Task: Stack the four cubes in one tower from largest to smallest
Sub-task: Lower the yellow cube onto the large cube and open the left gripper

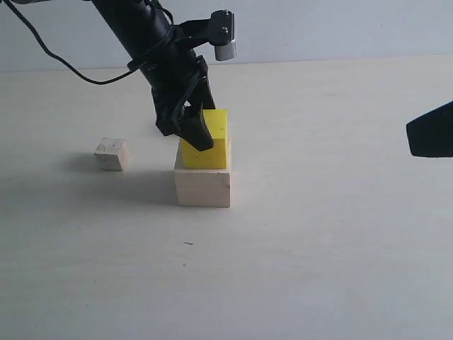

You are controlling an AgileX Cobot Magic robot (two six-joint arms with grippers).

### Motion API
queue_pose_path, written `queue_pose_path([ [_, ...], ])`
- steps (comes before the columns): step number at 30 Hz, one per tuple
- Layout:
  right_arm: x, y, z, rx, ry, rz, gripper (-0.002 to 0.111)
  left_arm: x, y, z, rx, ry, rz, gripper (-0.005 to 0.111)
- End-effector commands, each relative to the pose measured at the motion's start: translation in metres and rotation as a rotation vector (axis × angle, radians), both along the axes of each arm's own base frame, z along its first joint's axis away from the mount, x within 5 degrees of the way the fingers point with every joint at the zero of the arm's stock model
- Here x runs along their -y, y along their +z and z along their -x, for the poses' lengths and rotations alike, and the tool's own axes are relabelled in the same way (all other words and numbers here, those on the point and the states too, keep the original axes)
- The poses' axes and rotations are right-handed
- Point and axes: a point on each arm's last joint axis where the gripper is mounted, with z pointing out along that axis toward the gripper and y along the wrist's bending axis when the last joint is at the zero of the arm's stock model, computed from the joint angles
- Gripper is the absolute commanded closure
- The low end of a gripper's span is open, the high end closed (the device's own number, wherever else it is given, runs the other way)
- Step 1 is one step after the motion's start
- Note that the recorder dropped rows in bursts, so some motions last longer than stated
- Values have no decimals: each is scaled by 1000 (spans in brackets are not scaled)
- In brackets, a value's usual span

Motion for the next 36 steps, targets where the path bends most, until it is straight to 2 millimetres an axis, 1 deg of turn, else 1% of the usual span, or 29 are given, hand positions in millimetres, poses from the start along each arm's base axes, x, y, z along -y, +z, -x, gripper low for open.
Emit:
queue_pose_path([
  [1, 1, -1, 0, 5, -3, 2, 108, 0, 1, -1, 11, 5, -7, 107],
  [3, 1, -1, 0, 5, -3, 2, 108, 0, 1, -1, 6, 15, -8, 105],
  [5, 1, -1, 0, 5, -3, 2, 108, 0, 1, -1, 5, 20, -12, 98],
  [8, 1, -1, 0, 5, -3, 2, 108, -1, 1, -1, 10, 20, -18, 79],
  [12, 1, -1, 0, 5, -3, 2, 108, -1, 1, -2, 15, 23, -16, 50],
  [13, 1, -1, 0, 5, -3, 2, 108, 0, 1, -2, 17, 24, -15, 44],
  [15, 1, -1, 0, 5, -3, 2, 108, 0, 1, -2, 18, 21, -15, 37],
  [17, 1, -1, 0, 5, -3, 2, 108, 0, 1, -2, 19, 19, -15, 35],
  [27, 1, -1, 0, 9, -4, 9, 108, 1, 1, -2, 14, 25, -2, 35],
  [33, 2, -1, -1, 17, -8, 24, 108, -1, 4, -3, 27, 36, 5, 21],
  [36, 2, -1, -1, 17, -8, 24, 108, -2, 4, -4, 21, 44, 14, 20],
])
